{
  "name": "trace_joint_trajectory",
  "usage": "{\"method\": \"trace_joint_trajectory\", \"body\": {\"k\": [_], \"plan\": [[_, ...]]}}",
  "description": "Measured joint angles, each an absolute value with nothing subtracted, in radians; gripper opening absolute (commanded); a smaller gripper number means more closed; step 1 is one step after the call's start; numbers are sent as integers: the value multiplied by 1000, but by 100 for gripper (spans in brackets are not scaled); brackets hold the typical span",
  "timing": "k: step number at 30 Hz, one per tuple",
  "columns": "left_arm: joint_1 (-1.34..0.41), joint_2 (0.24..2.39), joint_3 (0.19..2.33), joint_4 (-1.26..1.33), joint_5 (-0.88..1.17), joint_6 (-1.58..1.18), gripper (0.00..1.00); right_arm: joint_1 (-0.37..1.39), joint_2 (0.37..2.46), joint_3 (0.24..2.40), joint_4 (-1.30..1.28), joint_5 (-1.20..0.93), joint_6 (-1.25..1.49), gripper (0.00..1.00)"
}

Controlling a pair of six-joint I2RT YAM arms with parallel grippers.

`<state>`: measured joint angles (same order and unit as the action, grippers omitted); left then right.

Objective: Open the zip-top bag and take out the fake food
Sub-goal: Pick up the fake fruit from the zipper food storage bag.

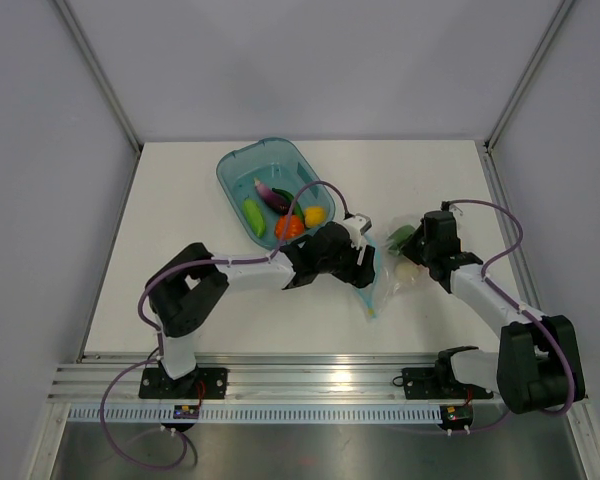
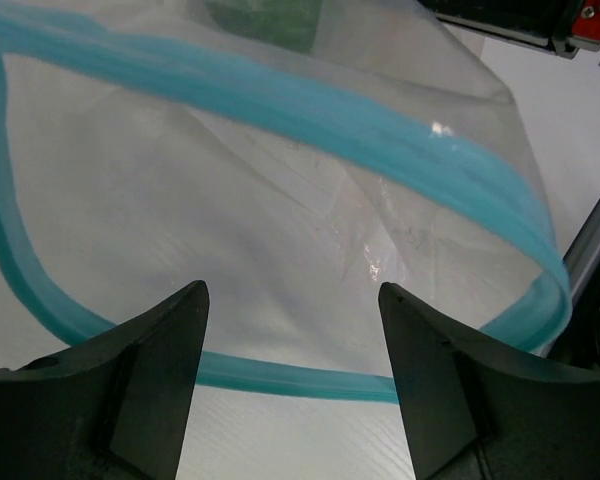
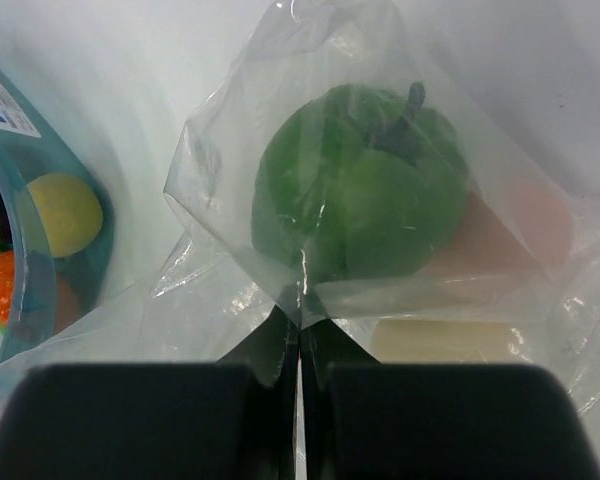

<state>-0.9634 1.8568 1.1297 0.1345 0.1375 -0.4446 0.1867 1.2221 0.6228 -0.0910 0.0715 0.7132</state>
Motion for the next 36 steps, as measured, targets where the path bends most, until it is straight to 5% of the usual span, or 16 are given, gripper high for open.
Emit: {"method": "trace_joint_trajectory", "body": {"k": [9,11,27,36], "plan": [[-963,1883,1132,179,123,-445,73,195,1224,625,-91,53,709,50],[-962,1900,1134,182,123,-445,73,195,1222,632,-103,73,704,53],[-960,1949,1137,184,105,-454,74,195,1113,638,-232,311,680,48],[-953,1949,1136,220,99,-465,75,195,1265,648,-244,347,704,46]]}}
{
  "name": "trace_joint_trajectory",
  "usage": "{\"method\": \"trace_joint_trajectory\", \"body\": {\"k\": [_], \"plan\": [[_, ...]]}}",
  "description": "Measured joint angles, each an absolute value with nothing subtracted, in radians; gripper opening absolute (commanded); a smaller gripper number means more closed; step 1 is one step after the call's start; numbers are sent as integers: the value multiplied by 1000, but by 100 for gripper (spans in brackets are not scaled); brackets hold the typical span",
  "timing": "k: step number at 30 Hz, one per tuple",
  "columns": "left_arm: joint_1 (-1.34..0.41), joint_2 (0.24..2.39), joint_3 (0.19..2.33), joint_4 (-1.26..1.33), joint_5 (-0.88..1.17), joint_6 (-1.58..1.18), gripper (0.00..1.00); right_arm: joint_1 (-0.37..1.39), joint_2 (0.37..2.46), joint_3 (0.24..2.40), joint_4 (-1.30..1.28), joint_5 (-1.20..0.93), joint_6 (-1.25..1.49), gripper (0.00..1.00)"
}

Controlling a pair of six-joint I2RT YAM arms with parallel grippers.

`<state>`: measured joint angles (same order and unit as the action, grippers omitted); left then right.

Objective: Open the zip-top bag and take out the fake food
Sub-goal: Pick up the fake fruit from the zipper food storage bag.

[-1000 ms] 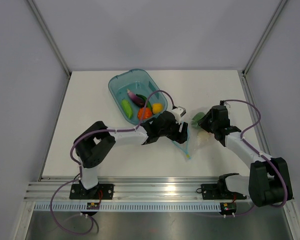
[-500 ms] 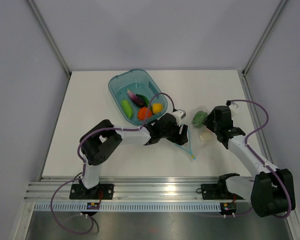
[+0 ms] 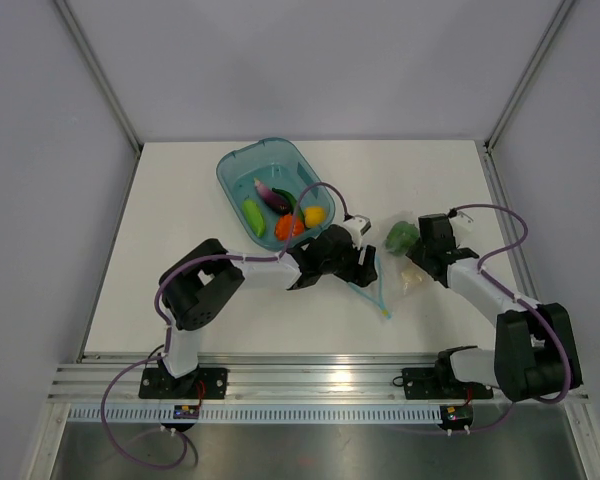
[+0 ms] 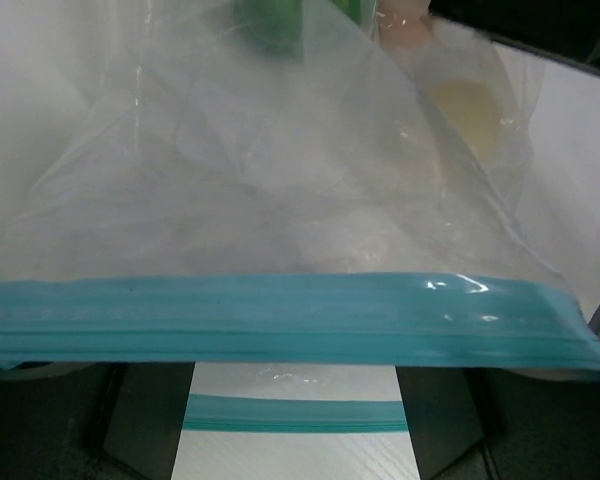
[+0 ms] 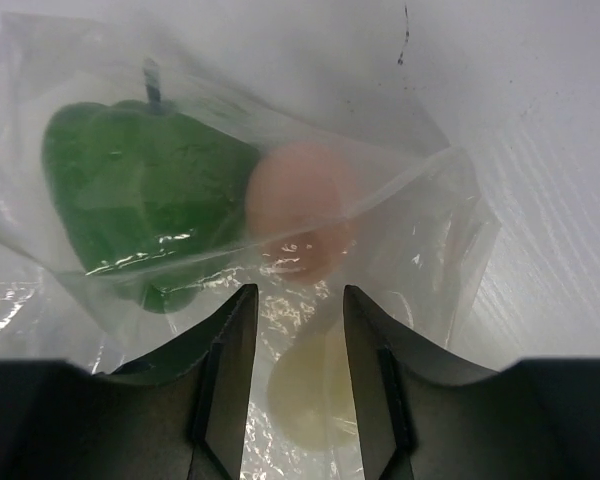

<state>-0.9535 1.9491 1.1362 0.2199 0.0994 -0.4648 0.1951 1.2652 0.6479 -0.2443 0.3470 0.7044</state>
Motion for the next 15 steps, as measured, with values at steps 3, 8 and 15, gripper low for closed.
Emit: {"method": "trace_joint_trajectory", "body": {"k": [3,8,15], "plan": [[-953,1949,1135,246,104,-465,75,195,1312,648,-243,338,714,45],[-953,1950,1135,277,116,-464,75,195,1339,648,-222,288,732,44],[-953,1963,1135,319,140,-471,76,195,1385,648,-167,150,786,40]]}}
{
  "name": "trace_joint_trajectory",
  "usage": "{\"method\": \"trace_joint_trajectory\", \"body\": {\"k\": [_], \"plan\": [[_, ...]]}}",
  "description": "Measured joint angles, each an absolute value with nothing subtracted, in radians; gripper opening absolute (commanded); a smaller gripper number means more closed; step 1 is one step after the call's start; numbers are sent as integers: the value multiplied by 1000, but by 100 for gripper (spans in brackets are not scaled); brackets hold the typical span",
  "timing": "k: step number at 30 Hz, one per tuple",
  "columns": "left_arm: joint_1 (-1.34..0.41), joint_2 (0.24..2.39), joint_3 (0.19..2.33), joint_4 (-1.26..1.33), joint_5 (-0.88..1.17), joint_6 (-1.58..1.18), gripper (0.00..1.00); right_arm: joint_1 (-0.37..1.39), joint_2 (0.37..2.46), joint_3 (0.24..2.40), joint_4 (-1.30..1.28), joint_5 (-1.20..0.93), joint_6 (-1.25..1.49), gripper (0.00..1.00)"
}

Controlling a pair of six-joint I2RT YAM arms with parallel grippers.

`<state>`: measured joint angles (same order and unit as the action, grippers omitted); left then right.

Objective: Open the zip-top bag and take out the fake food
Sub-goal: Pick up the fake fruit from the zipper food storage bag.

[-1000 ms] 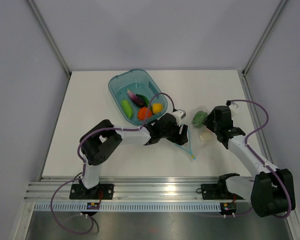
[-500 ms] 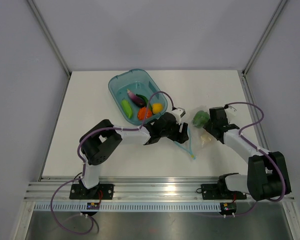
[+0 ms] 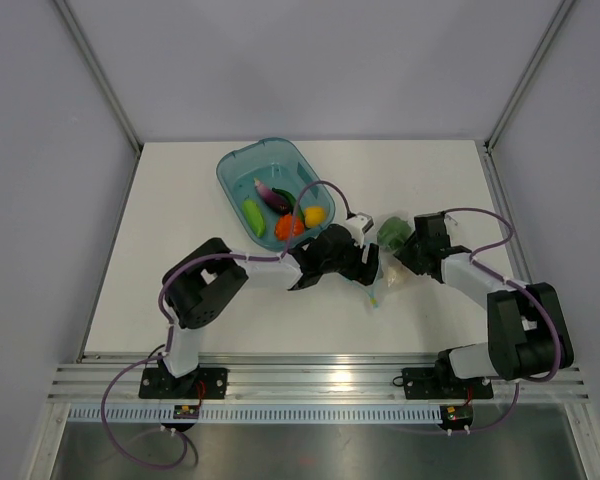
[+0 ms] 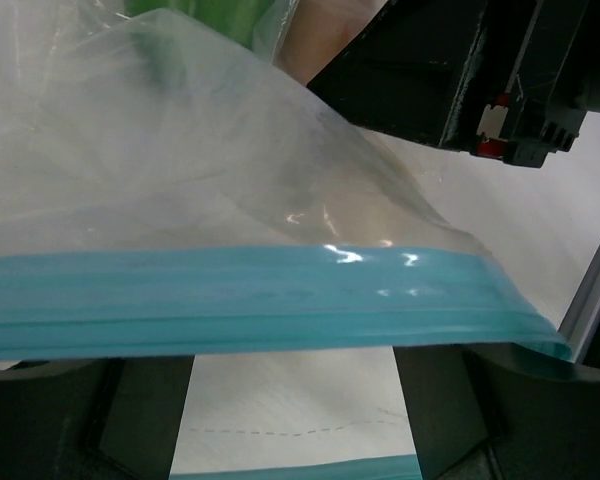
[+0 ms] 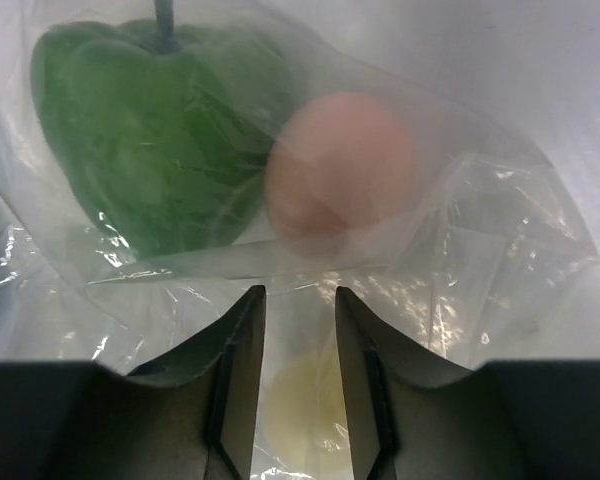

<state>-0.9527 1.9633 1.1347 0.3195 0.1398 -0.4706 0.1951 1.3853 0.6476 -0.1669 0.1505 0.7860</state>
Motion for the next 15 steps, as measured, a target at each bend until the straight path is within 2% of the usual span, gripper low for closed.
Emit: {"method": "trace_joint_trajectory", "body": {"k": [8,15], "plan": [[-953,2010,1132,366,162,-500,77,195,1411,640,-71,-29,839,39],[-953,2016,1110,406,169,-523,77,195,1350,640,-104,-6,827,51]]}}
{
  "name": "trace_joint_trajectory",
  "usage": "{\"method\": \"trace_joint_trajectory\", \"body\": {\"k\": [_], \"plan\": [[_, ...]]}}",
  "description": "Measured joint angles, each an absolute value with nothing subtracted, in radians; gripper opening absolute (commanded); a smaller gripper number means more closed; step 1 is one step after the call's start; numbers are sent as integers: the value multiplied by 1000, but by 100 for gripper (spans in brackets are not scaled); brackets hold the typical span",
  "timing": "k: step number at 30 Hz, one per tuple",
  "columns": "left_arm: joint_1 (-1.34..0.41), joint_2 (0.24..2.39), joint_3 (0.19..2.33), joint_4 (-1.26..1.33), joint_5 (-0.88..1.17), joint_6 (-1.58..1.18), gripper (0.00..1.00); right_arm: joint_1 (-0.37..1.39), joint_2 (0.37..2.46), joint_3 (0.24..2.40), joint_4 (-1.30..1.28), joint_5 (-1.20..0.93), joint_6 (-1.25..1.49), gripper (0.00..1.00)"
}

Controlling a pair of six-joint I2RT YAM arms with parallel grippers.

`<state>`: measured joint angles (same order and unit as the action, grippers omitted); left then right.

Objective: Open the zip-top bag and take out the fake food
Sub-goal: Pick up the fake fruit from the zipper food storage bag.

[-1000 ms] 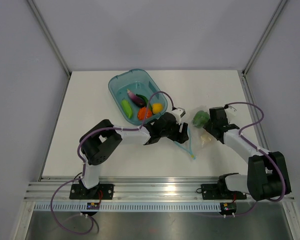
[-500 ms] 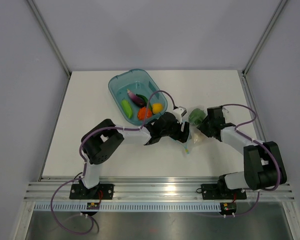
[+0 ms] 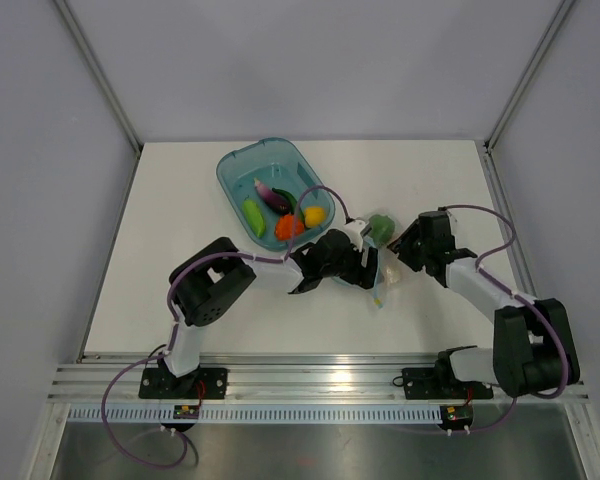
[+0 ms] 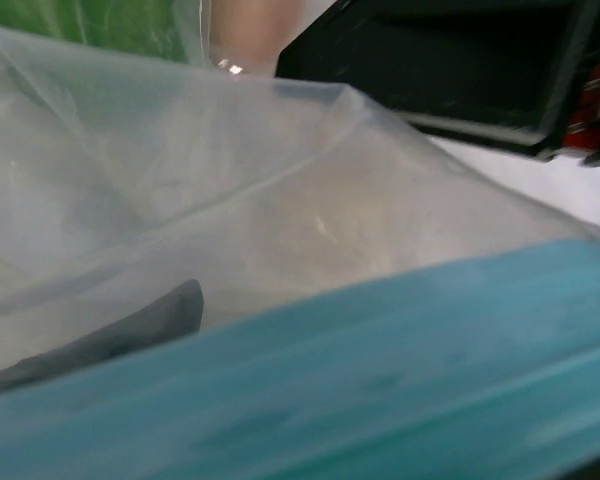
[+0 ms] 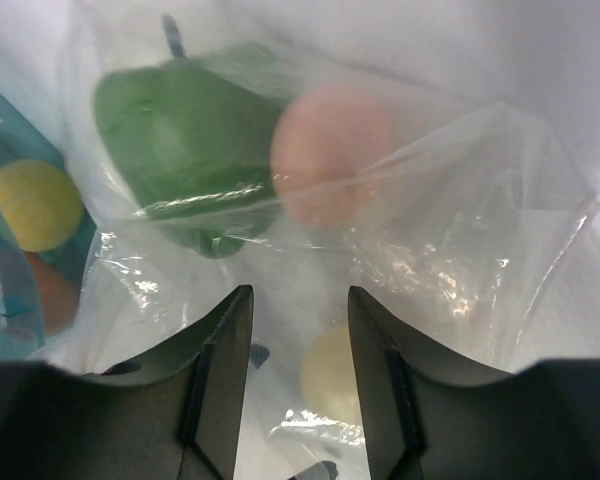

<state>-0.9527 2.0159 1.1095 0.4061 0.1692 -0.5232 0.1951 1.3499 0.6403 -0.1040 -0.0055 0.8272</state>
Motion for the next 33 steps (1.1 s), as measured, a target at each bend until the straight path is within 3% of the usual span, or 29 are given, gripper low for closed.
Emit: {"method": "trace_joint_trajectory", "body": {"k": [10,33], "plan": [[-953,2016,1071,454,168,-533,77,196,1137,605,-166,94,812,48],[-975,2016,1040,519,142,-523,78,199,1410,577,-61,-132,828,44]]}}
